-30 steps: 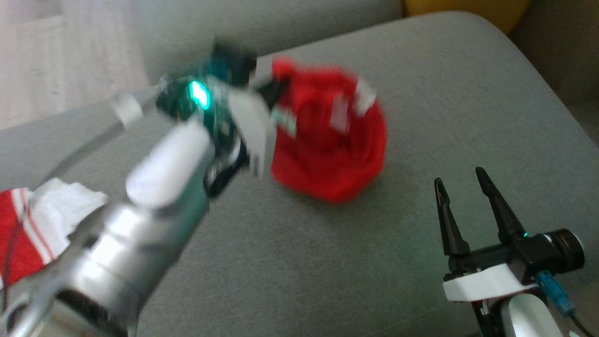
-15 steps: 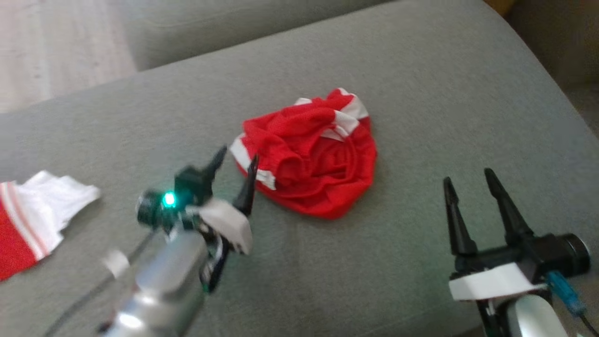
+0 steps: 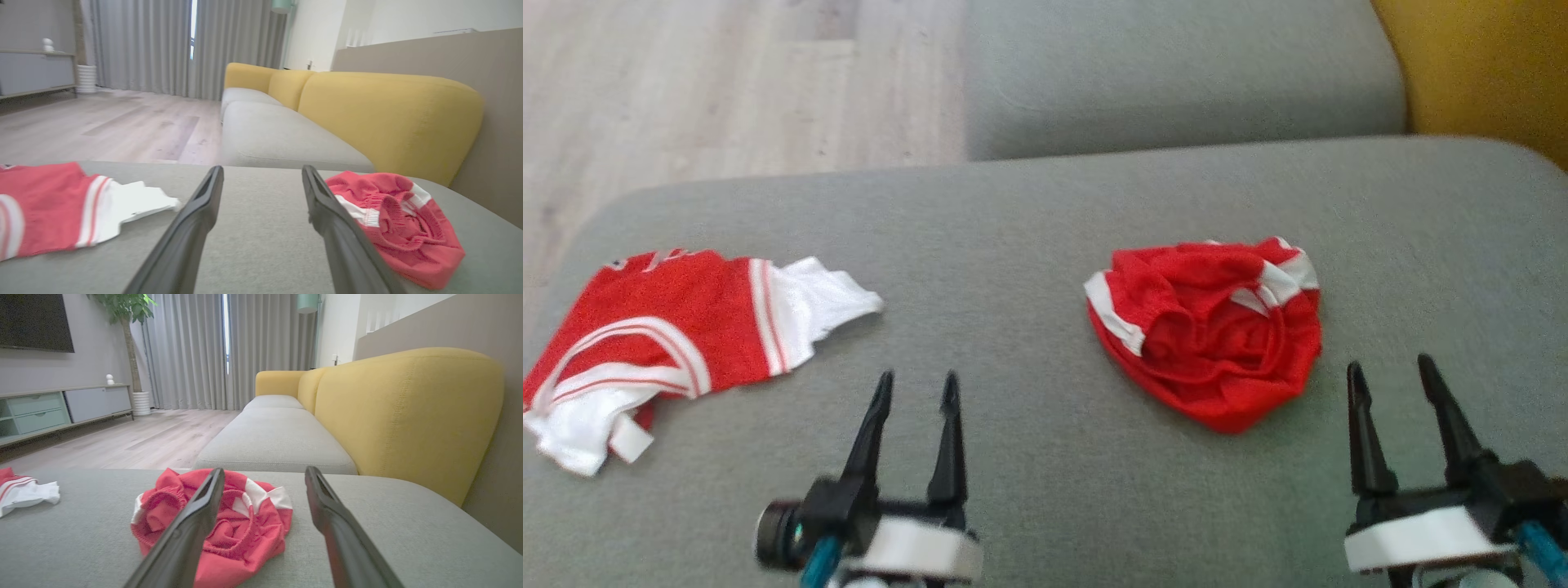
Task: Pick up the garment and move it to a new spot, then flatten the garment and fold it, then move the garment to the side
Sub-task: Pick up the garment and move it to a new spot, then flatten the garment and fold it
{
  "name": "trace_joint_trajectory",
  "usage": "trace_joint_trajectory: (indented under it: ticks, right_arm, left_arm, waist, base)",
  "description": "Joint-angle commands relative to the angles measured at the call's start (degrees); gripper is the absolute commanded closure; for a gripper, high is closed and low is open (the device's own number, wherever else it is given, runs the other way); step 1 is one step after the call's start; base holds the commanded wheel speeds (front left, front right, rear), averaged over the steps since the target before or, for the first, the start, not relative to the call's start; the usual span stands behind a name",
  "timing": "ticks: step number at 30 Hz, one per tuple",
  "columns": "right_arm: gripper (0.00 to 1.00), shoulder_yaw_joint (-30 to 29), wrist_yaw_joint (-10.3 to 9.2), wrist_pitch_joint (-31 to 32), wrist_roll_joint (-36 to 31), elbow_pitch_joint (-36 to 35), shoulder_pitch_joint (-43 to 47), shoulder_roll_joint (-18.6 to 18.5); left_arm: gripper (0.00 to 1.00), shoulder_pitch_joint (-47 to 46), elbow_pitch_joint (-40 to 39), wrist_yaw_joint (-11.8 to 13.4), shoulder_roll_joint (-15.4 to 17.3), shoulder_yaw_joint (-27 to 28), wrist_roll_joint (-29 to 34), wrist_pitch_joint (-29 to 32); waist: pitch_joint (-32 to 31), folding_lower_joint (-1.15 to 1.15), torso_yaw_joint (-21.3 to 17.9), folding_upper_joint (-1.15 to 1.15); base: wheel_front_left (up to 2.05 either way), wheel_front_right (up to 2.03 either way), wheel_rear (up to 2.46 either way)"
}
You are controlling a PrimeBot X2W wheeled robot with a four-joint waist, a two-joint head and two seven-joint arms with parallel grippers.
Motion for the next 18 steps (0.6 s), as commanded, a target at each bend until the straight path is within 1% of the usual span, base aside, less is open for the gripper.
trace_joint_trajectory:
  ticks: [1,4,9,18]
  right_arm:
    - [0.00,1.5,0.43,-0.6,0.3,-2.1,-0.1,-0.3]
    - [0.00,1.6,0.43,-0.6,0.9,-2.3,1.5,-0.3]
    - [0.00,1.1,0.43,-0.6,2.1,-2.0,3.3,-0.3]
    - [0.00,1.6,0.43,-0.6,1.7,-1.6,3.3,-0.3]
  left_arm:
    - [0.00,-0.4,-3.8,0.5,-0.5,3.5,2.3,-0.5]
    - [0.00,4.1,-8.0,-0.1,-0.9,5.8,7.1,-0.5]
    - [0.00,9.1,-10.1,-1.7,-1.8,9.0,9.3,-0.5]
    - [0.00,10.2,-9.7,-3.4,-2.3,9.7,11.3,-0.5]
  waist:
    - [-2.3,0.01,2.5,0.00]
    - [-2.9,0.01,3.1,0.00]
    - [-3.6,0.01,3.8,0.00]
    - [-4.0,0.01,4.0,0.00]
  base:
    - [0.00,0.00,0.00]
    - [0.00,0.00,0.00]
    - [0.00,0.00,0.00]
    - [0.00,0.00,0.00]
